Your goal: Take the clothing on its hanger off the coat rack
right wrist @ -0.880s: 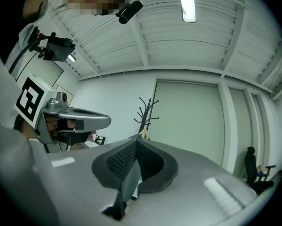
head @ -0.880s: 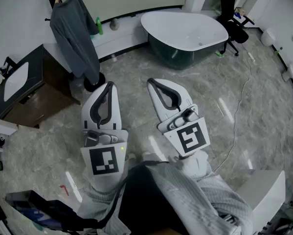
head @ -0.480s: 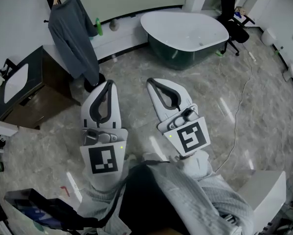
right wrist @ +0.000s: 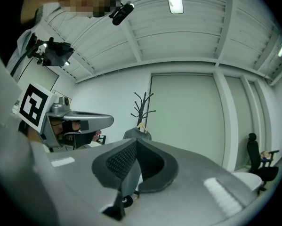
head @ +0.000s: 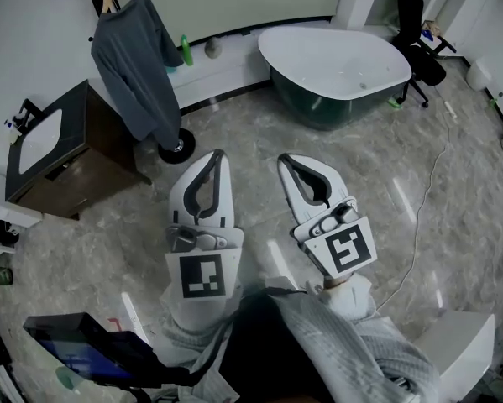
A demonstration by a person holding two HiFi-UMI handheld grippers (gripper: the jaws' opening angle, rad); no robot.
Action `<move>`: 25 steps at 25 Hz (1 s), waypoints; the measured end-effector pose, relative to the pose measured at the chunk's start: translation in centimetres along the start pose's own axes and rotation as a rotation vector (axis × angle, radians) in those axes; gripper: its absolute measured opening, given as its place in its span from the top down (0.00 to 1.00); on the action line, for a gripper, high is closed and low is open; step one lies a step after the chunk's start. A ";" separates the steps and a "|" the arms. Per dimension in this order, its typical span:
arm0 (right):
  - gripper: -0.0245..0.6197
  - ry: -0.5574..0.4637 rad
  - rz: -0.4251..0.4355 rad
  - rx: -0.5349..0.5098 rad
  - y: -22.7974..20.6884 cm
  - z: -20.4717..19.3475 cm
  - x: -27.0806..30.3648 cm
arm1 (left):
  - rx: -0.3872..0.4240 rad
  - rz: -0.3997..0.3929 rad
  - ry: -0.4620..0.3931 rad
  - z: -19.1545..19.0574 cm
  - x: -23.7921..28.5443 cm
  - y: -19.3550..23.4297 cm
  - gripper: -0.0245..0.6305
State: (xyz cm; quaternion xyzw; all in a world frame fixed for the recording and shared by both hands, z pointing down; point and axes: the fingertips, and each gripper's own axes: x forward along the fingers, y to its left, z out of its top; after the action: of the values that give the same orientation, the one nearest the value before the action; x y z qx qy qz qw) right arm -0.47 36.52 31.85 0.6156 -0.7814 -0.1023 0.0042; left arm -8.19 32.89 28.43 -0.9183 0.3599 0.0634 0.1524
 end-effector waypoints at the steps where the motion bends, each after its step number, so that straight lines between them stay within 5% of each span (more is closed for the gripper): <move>1: 0.96 0.007 0.002 0.004 -0.4 -0.5 0.5 | 0.001 -0.002 0.008 -0.4 0.7 0.2 0.96; 8: 0.96 0.044 0.020 0.001 -4.3 -4.3 8.2 | 0.041 0.020 0.043 -4.9 7.8 4.5 0.96; 25: 0.96 -0.052 0.193 -0.018 -16.2 -5.1 41.4 | 0.146 0.165 0.042 -11.1 32.6 26.4 0.96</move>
State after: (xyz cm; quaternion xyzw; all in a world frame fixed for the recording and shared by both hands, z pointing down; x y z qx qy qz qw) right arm 5.75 -7.67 29.21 0.5344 -0.8360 -0.1245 -0.0009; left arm -2.20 -9.93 25.33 -0.8731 0.4411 0.0304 0.2054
